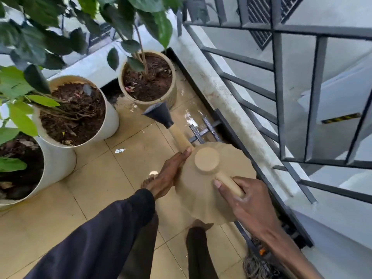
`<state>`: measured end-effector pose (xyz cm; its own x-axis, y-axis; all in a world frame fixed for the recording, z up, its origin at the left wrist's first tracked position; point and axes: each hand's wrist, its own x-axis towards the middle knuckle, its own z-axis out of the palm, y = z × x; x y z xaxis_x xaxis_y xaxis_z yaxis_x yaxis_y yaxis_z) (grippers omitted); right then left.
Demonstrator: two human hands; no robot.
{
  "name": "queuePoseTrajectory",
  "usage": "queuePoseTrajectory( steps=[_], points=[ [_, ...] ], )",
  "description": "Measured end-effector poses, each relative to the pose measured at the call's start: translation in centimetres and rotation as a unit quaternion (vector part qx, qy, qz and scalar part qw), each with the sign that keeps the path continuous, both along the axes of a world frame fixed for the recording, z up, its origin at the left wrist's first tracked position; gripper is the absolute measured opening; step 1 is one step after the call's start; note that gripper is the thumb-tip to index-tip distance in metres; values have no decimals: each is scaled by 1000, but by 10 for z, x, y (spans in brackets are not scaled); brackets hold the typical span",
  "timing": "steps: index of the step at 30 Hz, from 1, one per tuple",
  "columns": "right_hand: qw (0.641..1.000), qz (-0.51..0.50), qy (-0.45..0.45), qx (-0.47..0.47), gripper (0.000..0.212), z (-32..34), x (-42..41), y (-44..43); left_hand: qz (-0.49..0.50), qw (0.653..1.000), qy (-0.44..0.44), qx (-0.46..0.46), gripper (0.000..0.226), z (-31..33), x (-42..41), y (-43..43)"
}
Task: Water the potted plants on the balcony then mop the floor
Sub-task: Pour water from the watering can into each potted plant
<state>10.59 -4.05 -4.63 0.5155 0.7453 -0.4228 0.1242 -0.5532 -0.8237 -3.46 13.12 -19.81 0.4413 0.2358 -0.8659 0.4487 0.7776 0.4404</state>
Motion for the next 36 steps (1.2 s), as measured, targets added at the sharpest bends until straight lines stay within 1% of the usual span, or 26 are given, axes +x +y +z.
queuePoseTrajectory(
  steps=[1, 3, 4, 6, 8, 9, 11, 13, 16, 18, 22, 23, 25, 26, 28, 30, 36],
  points=[
    [1000, 3, 17, 0, 52, 6, -1, 8, 5, 1000, 0, 7, 56, -2, 0, 7],
    [999, 8, 31, -4, 72, 18, -7, 28, 13, 1000, 11, 13, 64, -6, -2, 23],
    [999, 3, 35, -7, 75, 23, -8, 36, 16, 1000, 14, 9, 71, -6, -2, 30],
    [999, -5, 47, -4, 67, 32, -9, 51, 18, 1000, 18, 15, 87, -2, 1, 43],
    [999, -7, 44, 3, 51, 36, -8, 61, 24, 999, 21, 30, 105, 6, 6, 56],
    [999, -6, 47, 9, 44, 36, -6, 66, 28, 999, 18, 40, 111, 10, 9, 61],
    [998, -22, 61, 24, 31, 39, -2, 77, 32, 998, 10, 52, 113, 18, 15, 72],
    [996, -29, 74, 36, 19, 41, 1, 88, 42, 997, 14, 59, 107, 26, 19, 82],
    [997, -22, 63, 45, 15, 44, 5, 102, 58, 996, 24, 62, 95, 32, 21, 94],
    [998, -23, 38, 44, 20, 48, 7, 113, 66, 996, 21, 58, 90, 34, 21, 99],
    [998, -14, -56, 28, 46, 51, 13, 131, 79, 996, 17, 37, 89, 35, 18, 104],
    [997, -12, -72, 24, 48, 51, 15, 136, 78, 996, 18, 35, 91, 33, 18, 105],
    [995, -7, -99, 21, 43, 50, 18, 147, 74, 997, 6, 26, 92, 30, 16, 106],
    [994, -5, -109, 18, 39, 49, 20, 153, 73, 997, -5, 17, 87, 31, 16, 106],
    [993, -6, -117, 12, 35, 47, 26, 161, 73, 997, -22, -5, 65, 35, 15, 105],
    [993, -9, -121, 3, 38, 45, 32, 166, 74, 997, -27, -20, 49, 36, 13, 106],
    [990, -16, -143, -14, 50, 46, 45, 184, 121, 991, -28, -50, 37, 35, 14, 104]
  ],
)
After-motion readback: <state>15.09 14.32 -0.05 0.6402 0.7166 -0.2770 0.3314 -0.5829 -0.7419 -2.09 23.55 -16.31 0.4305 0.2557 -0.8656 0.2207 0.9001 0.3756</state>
